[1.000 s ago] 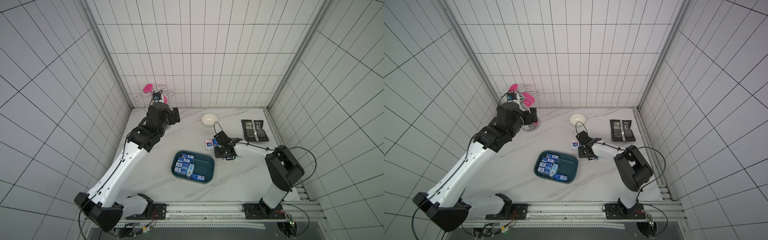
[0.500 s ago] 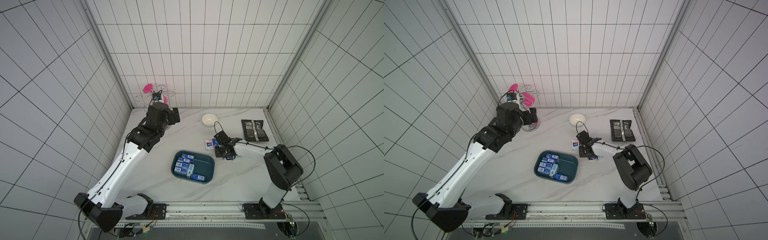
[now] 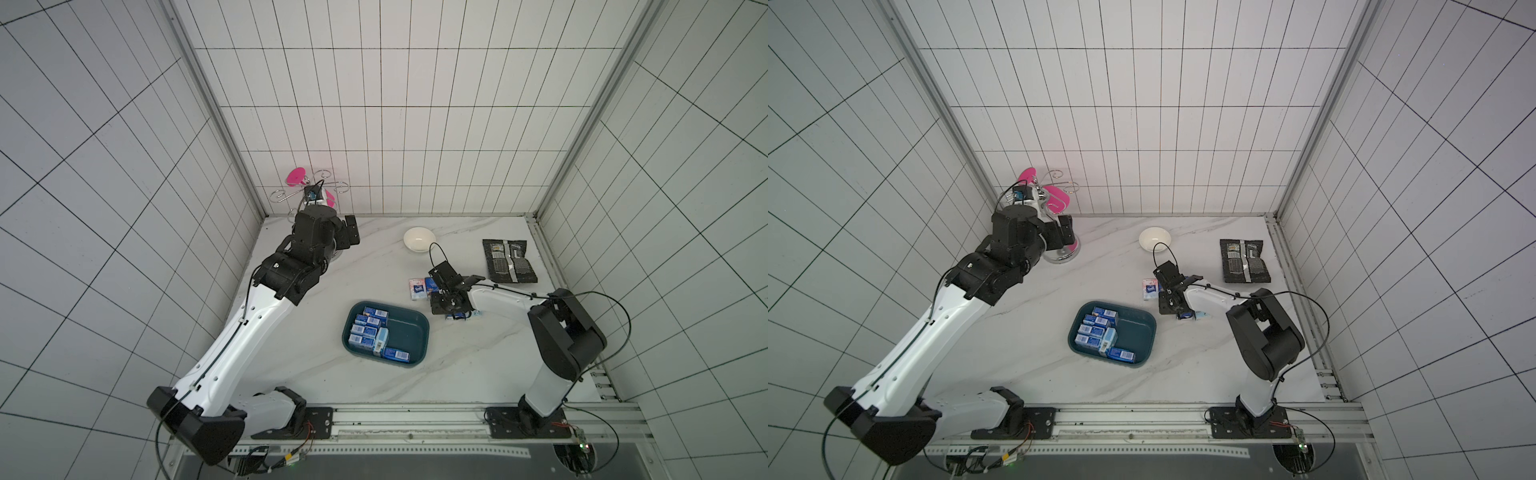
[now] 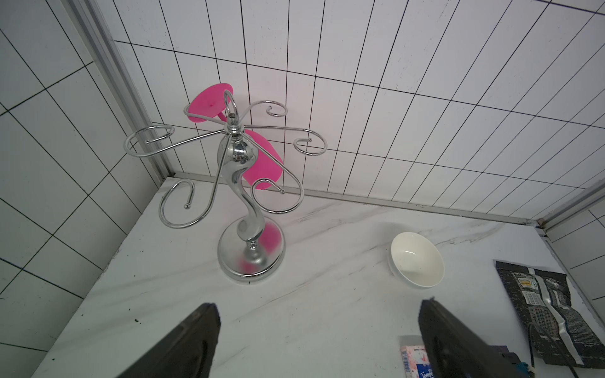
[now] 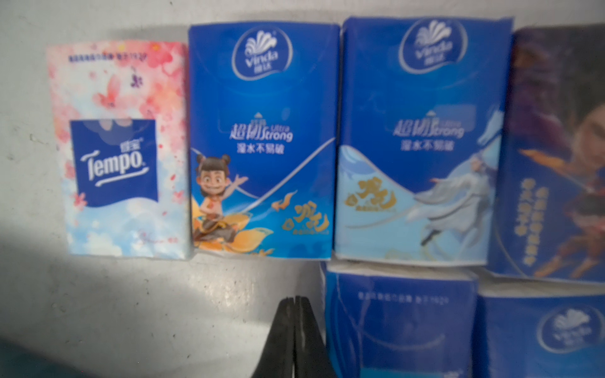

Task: Take the pocket tissues out of the storage box
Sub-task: Move the pocket tissues to the center of the board.

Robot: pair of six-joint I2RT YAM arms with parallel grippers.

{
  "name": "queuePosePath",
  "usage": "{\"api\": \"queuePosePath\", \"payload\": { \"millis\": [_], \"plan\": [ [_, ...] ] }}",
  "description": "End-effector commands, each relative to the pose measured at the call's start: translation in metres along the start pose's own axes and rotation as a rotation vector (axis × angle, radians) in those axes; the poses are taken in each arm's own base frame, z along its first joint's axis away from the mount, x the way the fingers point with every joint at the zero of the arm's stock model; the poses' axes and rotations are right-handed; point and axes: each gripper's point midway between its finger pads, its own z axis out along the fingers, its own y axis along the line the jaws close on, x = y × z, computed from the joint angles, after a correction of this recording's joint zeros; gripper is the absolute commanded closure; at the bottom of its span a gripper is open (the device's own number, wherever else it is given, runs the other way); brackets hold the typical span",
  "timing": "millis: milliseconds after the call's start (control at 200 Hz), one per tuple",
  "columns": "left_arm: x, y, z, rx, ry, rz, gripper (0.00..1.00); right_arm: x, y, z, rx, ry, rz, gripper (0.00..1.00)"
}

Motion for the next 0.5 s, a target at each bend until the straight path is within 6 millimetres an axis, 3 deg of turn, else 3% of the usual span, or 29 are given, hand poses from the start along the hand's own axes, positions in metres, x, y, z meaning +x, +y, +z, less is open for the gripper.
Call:
{"api": "queuePosePath", "payload": {
  "millis": [0,210,495],
  "plan": [
    [-0.002,0.000,-0.004,0.012,-0.011,-0.014,0.02,-0.009,-0.006,0.001,0.029,-0.019,0.022,0.94],
    [-0.004,0.002,-0.005,0.002,-0.024,-0.017,0.02,-0.009,-0.007,0.004,0.023,-0.014,0.028,0.94],
    [-0.003,0.000,-0.001,0.006,-0.020,-0.023,0.02,-0.015,0.016,-0.024,-0.098,-0.056,-0.008,0.93]
  ]
}}
